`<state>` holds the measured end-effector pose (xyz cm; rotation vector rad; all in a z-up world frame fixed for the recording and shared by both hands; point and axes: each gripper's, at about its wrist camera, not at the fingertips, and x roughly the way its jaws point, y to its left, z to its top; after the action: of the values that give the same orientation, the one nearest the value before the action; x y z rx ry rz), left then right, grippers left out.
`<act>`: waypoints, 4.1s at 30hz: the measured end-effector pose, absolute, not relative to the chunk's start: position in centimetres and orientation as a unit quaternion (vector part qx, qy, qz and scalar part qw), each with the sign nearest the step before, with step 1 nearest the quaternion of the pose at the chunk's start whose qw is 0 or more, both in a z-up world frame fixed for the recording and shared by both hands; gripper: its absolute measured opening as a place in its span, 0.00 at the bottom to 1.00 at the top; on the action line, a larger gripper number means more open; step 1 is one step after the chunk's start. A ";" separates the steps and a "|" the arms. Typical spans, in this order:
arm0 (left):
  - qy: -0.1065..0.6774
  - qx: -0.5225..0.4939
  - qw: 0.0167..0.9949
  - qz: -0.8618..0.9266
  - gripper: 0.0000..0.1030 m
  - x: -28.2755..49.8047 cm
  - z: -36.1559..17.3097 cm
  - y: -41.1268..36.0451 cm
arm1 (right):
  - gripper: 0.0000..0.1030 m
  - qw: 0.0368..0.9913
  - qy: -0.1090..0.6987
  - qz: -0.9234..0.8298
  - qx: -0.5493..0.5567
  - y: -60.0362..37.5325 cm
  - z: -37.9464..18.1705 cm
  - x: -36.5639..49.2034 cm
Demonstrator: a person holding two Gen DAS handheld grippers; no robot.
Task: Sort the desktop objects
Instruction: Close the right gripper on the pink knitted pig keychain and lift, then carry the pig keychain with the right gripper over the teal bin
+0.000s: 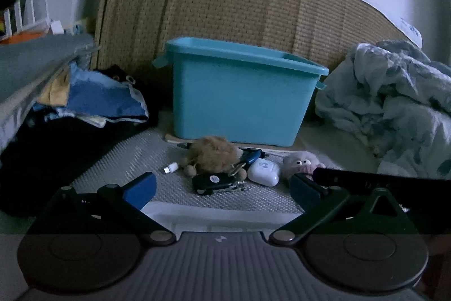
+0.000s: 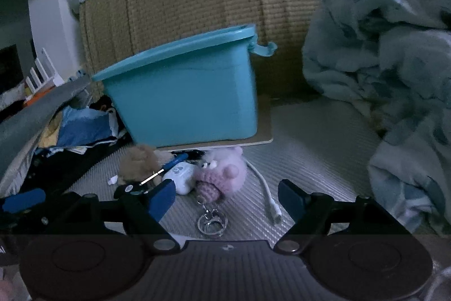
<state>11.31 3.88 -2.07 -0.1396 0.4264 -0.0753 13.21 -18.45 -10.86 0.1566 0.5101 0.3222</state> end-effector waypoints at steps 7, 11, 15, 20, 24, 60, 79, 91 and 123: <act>0.225 -0.119 0.966 -0.034 1.00 12.2 -2.6 5.4 | 0.73 0.941 0.281 0.171 0.081 -17.9 -10.8 14.7; 0.233 -0.161 0.958 -0.041 1.00 12.2 -3.0 6.3 | 0.73 0.931 0.302 0.183 0.097 -18.0 -10.6 16.2; 0.226 -0.165 0.959 -0.051 1.00 12.0 -2.7 6.2 | 0.73 0.929 0.310 0.189 0.072 -17.3 -10.5 17.5; 0.221 -0.168 0.959 -0.061 1.00 12.0 -2.3 6.2 | 0.69 0.924 0.326 0.191 0.059 -16.7 -10.9 19.0; 0.216 -0.167 0.960 -0.064 1.00 11.9 -2.0 6.2 | 0.65 0.918 0.343 0.190 0.050 -16.3 -11.5 20.1; 0.231 -0.147 0.960 -0.063 1.00 12.2 -2.2 6.0 | 0.45 0.941 0.271 0.194 0.059 -18.2 -4.6 17.1; 0.251 -0.135 0.956 -0.072 1.00 13.8 -2.2 5.4 | 0.45 0.954 0.224 0.196 0.047 -15.5 6.1 22.2; 0.257 -0.140 0.953 -0.071 1.00 14.0 -2.4 5.7 | 0.45 0.950 0.252 0.171 0.070 -13.4 6.4 29.0; 0.268 -0.179 0.943 -0.082 1.00 14.4 -2.7 6.4 | 0.45 0.879 0.451 0.154 0.008 -9.0 -0.3 38.0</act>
<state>14.42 6.41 -2.72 -0.3656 0.5467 -0.1668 38.04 -9.05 -0.34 0.0177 0.9405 0.3205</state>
